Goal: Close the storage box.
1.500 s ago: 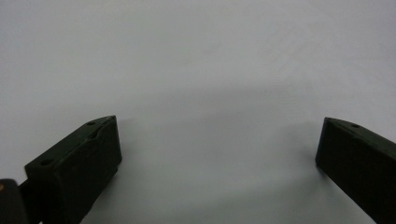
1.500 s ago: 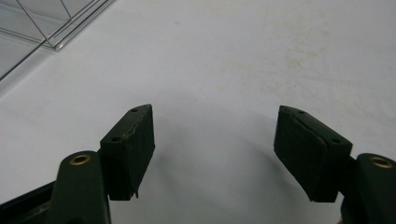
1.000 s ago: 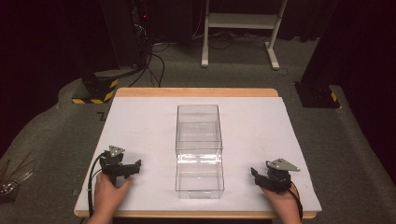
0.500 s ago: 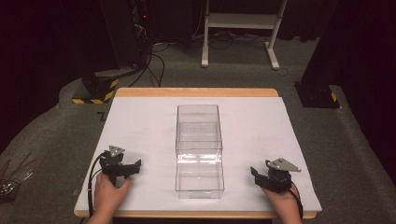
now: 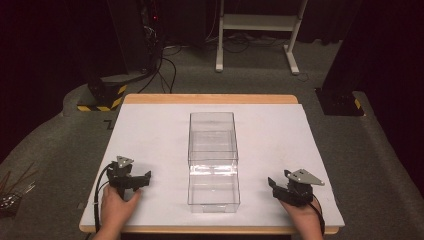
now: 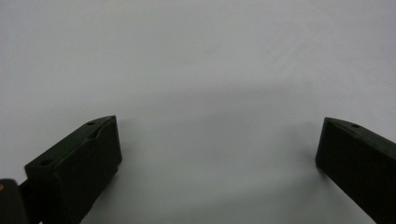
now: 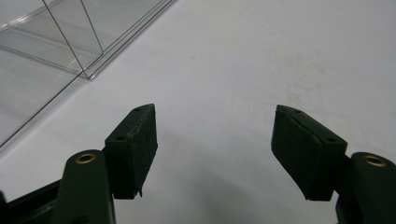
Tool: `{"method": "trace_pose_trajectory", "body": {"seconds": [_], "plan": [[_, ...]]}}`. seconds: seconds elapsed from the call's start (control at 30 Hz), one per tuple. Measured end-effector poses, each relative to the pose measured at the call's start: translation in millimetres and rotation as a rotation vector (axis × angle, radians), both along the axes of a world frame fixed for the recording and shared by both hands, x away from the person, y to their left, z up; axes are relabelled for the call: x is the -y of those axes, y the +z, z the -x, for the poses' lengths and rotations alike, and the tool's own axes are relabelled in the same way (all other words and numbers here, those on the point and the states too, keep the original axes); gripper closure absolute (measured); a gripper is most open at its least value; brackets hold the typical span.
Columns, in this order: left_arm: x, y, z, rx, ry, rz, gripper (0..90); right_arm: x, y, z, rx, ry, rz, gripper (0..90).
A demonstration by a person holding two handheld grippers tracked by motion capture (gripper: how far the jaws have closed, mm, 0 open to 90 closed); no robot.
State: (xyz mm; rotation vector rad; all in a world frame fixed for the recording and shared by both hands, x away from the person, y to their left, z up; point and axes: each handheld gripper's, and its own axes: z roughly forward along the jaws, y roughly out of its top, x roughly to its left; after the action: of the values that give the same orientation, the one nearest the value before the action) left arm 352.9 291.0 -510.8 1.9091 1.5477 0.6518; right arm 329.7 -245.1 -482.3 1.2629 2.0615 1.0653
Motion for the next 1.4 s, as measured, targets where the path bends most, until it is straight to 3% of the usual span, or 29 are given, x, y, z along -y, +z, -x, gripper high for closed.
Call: {"method": "trace_pose_trajectory", "body": {"seconds": [0.7, 1.4], "plan": [[0.0, -0.1, 0.0, 0.001, 0.001, 0.001, 0.4, -6.6, 18.4, 9.0, 0.058, 0.021, -0.019, 29.0], [0.0, 0.0, 0.0, -0.001, 0.000, 0.001, 0.4, -30.0, 36.2, 25.2, 0.101, 0.101, -0.038, 27.7]]}}
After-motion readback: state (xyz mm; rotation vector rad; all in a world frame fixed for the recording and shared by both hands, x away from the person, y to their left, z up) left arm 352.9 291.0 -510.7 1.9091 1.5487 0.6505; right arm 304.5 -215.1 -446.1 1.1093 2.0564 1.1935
